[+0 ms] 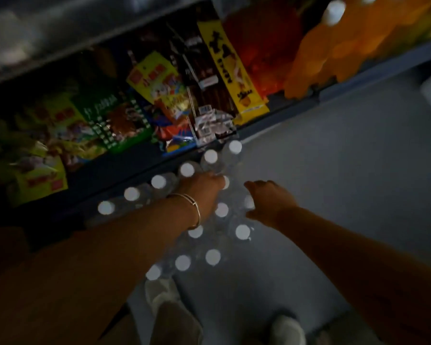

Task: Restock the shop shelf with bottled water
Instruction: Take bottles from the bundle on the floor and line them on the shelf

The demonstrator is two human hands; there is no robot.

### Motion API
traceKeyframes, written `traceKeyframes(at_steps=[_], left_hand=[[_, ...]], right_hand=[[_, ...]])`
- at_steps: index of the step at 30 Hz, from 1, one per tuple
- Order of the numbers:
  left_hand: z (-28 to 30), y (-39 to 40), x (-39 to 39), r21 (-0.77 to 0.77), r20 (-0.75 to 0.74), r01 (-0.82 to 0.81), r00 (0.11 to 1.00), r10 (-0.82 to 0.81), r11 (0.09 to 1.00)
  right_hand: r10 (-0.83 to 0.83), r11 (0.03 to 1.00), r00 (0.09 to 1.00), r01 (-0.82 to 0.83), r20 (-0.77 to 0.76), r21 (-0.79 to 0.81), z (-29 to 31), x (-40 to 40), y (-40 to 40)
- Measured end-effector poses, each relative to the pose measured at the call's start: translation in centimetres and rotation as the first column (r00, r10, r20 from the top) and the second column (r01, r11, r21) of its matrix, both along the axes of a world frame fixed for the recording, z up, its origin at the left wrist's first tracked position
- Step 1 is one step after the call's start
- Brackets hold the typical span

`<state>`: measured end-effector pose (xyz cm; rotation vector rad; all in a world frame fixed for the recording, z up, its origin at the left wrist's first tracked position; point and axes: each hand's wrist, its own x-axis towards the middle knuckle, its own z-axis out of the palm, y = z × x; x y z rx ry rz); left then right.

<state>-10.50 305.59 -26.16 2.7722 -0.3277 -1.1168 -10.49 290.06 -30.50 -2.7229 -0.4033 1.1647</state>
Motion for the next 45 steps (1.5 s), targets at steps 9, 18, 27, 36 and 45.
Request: traceKeyframes(at_steps=[9, 18, 27, 36, 45], left_hand=[[-5.0, 0.8, -0.1, 0.026, 0.089, 0.011, 0.996, -0.013, 1.000], [-2.1, -0.1, 0.1, 0.054, 0.035, 0.034, 0.999, -0.036, 0.998], [13.4, -1.4, 2.6, 0.127, 0.042, 0.103, 0.993, -0.109, 0.987], [40.4, -1.1, 3.4, 0.135, 0.071, 0.058, 0.995, -0.068, 0.989], [68.5, 0.9, 0.8, 0.024, 0.232, -0.090, 0.969, 0.082, 0.996]], right_hand=[[-0.260, 0.940, 0.963, 0.268, -0.069, 0.208, -7.6, -0.4, -0.5], [-0.205, 0.957, 0.978, 0.195, 0.028, 0.213, -3.6, 0.5, -1.8], [-0.145, 0.923, 0.985, 0.103, 0.089, 0.370, 15.4, 3.6, -3.3], [0.006, 0.827, 0.975, -0.128, 0.220, 0.547, 43.9, 6.9, -2.6], [-0.047, 0.743, 0.925, -0.221, 0.377, 0.632, 75.0, 5.2, -1.7]])
